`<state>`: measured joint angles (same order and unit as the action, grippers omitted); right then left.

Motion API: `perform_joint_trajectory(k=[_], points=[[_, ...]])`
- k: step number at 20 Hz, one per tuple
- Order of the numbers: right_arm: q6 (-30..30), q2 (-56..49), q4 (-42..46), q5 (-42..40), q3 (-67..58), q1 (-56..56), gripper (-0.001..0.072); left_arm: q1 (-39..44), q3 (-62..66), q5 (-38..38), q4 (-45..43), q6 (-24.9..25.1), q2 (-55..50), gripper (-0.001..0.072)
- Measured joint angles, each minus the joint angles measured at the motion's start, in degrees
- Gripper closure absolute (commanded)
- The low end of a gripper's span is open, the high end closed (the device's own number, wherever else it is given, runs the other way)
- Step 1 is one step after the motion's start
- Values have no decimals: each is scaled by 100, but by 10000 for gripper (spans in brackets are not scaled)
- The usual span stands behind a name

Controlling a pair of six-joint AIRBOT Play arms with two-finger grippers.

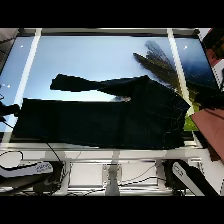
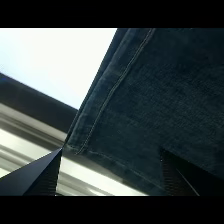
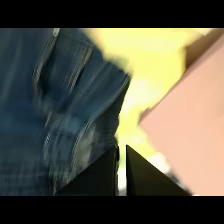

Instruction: Fold the clothes and pants, and hang the long-sleeved shirts on hangers.

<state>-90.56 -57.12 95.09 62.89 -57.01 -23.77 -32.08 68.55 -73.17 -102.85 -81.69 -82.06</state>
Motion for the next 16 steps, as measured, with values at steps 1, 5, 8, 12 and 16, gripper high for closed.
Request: perform_joint_trajectory(k=[1,5,8,12,16], points=[[221,-254,-404,7,-122,-313,572,72,9,39,0,0,0,9],[1239,-1366,-2393,413,-439,-1425,202,376,26,201,0,0,0,10],[1587,-2098,-3056,549,-614,-1781,159,603,31,304,0,0,0,10],[1792,-2986,-3388,627,-973,-1864,158,907,31,450,2,0,0,9],[1856,-3587,-3276,752,-1237,-1816,161,1185,31,625,2,-2,0,9]])
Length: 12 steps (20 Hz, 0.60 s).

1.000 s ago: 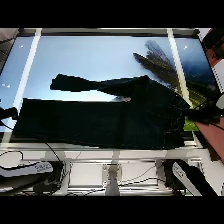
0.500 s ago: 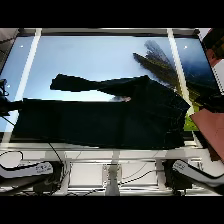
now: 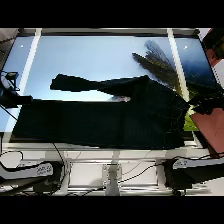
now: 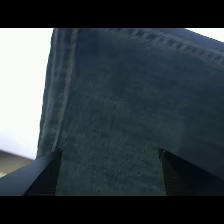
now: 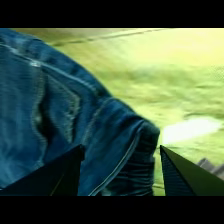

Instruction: Fold the clothes and pants, and hang the long-sleeved shirts on hangers.

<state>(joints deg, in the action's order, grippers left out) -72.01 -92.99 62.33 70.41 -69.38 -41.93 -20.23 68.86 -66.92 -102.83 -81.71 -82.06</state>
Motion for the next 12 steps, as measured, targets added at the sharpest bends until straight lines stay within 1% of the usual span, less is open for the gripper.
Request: perform_joint_trajectory(k=[4,5,6,7,8,10,11,12], points=[[164,-348,-79,227,-72,17,171,175,0,170,15,-17,0,10],[251,-417,-173,326,-79,22,184,201,0,240,61,-20,0,10],[354,-470,-293,374,-90,24,260,216,0,297,125,-20,0,10],[459,-514,-415,411,-90,24,273,232,0,393,240,-20,0,9],[588,-542,-560,446,-90,26,314,240,0,474,363,-20,0,9],[868,-577,-979,490,-96,31,472,251,0,723,678,-20,0,9],[973,-595,-1121,494,-96,28,574,258,0,887,911,-22,0,9],[1058,-597,-1250,498,-96,28,657,258,0,1078,1191,-22,-4,10]])
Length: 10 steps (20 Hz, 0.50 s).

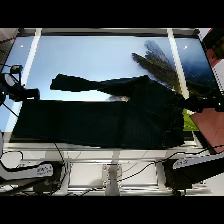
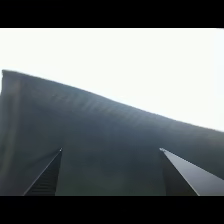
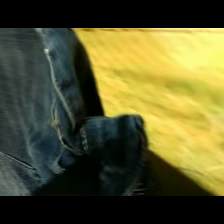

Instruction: Fold the clothes and pants, and hang the long-sleeved shirts on hangers.

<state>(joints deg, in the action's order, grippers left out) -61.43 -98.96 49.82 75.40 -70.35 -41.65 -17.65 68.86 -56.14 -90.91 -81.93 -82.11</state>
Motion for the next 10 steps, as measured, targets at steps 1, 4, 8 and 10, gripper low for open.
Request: perform_joint_trajectory(k=[1,4,8,10], points=[[59,-4,-98,0,0,0,675,2,0,177,275,0,-13,10],[179,-15,-258,15,0,0,675,7,0,870,1410,-83,-179,65],[236,-22,-345,20,0,0,675,116,205,1626,2542,-184,-691,66],[258,-22,-343,15,0,2,675,210,608,1729,2774,-195,-1064,66]])
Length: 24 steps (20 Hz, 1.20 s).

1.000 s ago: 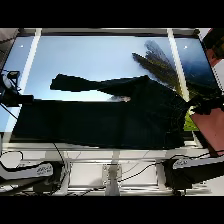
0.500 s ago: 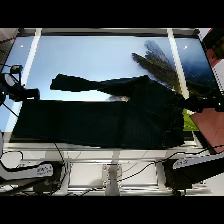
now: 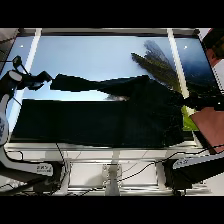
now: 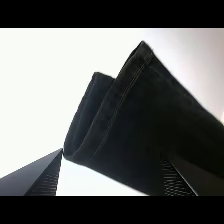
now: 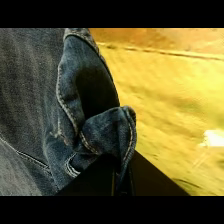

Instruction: Fold the clothes and pants, and hang the long-sleeved shirts on hangers.

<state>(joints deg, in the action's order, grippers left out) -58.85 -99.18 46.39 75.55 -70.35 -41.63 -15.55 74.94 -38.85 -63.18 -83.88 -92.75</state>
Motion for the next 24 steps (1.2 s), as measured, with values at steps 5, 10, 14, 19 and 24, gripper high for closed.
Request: perform_joint_trajectory(k=[5,10,14,19,24], points=[[87,0,52,-24,0,0,675,341,1613,-170,-11,190,-1198,66],[125,0,83,-179,0,0,675,728,2616,-317,-977,330,-2111,165],[131,0,83,-271,0,0,675,835,2813,-496,-1322,354,-2483,149],[136,0,81,-308,0,0,675,918,2881,-492,-1460,380,-2647,669],[136,0,52,-308,0,0,675,1038,2885,-623,-1460,380,-2597,675]])
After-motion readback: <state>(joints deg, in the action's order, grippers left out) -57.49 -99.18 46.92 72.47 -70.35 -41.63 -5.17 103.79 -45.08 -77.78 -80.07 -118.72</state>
